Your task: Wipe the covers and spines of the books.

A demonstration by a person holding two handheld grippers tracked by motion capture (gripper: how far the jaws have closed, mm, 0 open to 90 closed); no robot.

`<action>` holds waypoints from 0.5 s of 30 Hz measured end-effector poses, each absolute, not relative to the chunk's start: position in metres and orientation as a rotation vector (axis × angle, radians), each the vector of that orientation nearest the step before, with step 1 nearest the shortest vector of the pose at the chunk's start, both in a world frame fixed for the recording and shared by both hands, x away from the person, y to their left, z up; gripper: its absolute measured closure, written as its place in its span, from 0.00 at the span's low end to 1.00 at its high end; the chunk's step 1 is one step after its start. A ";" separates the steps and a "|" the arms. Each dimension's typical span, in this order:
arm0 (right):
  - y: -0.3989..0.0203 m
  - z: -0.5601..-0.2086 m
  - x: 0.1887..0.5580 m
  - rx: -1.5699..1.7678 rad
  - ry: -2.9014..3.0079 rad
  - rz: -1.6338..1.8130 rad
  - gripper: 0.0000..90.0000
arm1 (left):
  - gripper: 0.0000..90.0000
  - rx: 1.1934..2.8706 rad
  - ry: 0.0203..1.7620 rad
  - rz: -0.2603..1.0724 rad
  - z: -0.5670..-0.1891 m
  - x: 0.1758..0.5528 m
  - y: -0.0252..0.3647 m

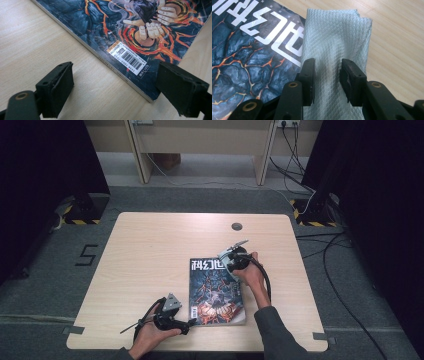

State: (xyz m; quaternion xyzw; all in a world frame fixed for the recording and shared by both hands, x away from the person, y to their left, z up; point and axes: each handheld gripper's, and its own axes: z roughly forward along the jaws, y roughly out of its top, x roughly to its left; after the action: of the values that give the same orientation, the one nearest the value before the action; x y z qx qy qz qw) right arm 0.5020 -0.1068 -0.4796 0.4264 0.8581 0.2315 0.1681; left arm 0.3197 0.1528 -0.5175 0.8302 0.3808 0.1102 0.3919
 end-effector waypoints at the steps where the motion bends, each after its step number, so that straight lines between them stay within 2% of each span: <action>1: -0.105 -0.479 0.502 1.210 2.442 0.650 0.72 | 0.15 2.111 0.966 0.278 -0.517 0.320 0.153; 10: -0.074 -0.482 0.511 1.177 2.450 0.693 0.72 | 0.15 2.112 0.964 0.278 -0.517 0.320 0.153; 15: -0.036 -0.484 0.501 1.052 2.533 0.760 0.72 | 0.15 2.111 0.965 0.277 -0.517 0.320 0.153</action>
State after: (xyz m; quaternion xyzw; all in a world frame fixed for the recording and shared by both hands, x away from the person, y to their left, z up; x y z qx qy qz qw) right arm 0.5006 -0.0358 -0.4840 0.3657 0.8802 0.2642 0.1472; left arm 0.3199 0.1530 -0.5174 0.8311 0.3800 0.1091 0.3912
